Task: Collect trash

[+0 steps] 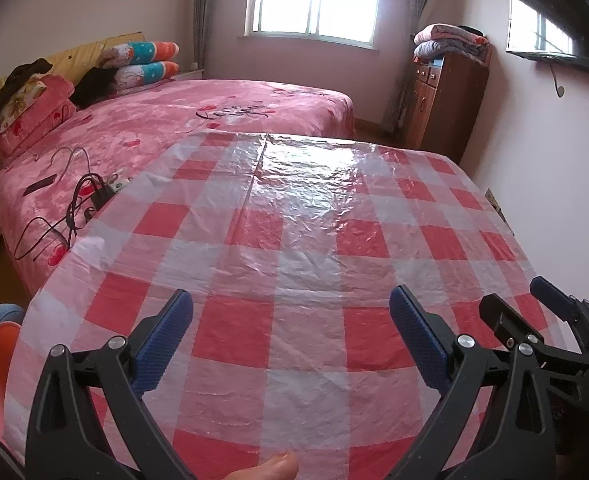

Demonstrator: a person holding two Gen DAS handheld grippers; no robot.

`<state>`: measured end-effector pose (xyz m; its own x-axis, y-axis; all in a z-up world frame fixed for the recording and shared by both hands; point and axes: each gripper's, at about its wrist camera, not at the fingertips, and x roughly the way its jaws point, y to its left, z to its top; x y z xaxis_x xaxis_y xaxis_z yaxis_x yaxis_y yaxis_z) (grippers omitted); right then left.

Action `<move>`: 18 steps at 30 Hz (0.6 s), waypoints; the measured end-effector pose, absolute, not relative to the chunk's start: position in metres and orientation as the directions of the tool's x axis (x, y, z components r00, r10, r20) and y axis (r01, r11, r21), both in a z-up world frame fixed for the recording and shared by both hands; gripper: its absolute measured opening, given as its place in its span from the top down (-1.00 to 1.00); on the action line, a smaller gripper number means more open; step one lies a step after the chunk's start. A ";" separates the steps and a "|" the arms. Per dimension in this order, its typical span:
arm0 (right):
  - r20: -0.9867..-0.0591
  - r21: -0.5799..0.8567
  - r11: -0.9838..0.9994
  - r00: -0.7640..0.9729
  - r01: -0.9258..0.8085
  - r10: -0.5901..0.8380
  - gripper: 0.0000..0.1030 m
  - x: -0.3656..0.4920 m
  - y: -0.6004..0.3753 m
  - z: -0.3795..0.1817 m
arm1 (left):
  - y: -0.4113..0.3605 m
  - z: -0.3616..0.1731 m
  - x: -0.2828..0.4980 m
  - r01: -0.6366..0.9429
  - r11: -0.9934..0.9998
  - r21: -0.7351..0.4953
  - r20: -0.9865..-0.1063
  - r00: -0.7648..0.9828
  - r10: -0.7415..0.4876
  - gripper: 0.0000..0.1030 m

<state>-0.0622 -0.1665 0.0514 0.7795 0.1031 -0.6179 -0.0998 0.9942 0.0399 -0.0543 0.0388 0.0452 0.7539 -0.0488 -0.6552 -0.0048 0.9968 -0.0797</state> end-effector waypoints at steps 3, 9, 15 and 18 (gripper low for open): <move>-0.616 0.038 0.994 0.781 -0.098 0.101 -0.75 -0.062 -0.167 0.051 | 0.036 0.043 -0.052 -0.004 0.997 -0.071 -0.657 0.753 -0.044 -0.92; -0.620 0.029 0.994 0.778 -0.103 0.099 -0.75 -0.061 -0.165 0.049 | 0.032 0.039 -0.048 0.003 0.998 -0.060 -0.664 0.746 -0.042 -0.92; -0.630 0.033 0.994 0.770 -0.104 0.101 -0.75 -0.058 -0.165 0.046 | 0.032 0.035 -0.044 0.006 0.998 -0.070 -0.667 0.743 -0.051 -0.92; -0.636 0.037 0.994 0.765 -0.100 0.101 -0.75 -0.057 -0.165 0.046 | 0.033 0.032 -0.042 0.011 0.997 -0.070 -0.662 0.748 -0.055 -0.92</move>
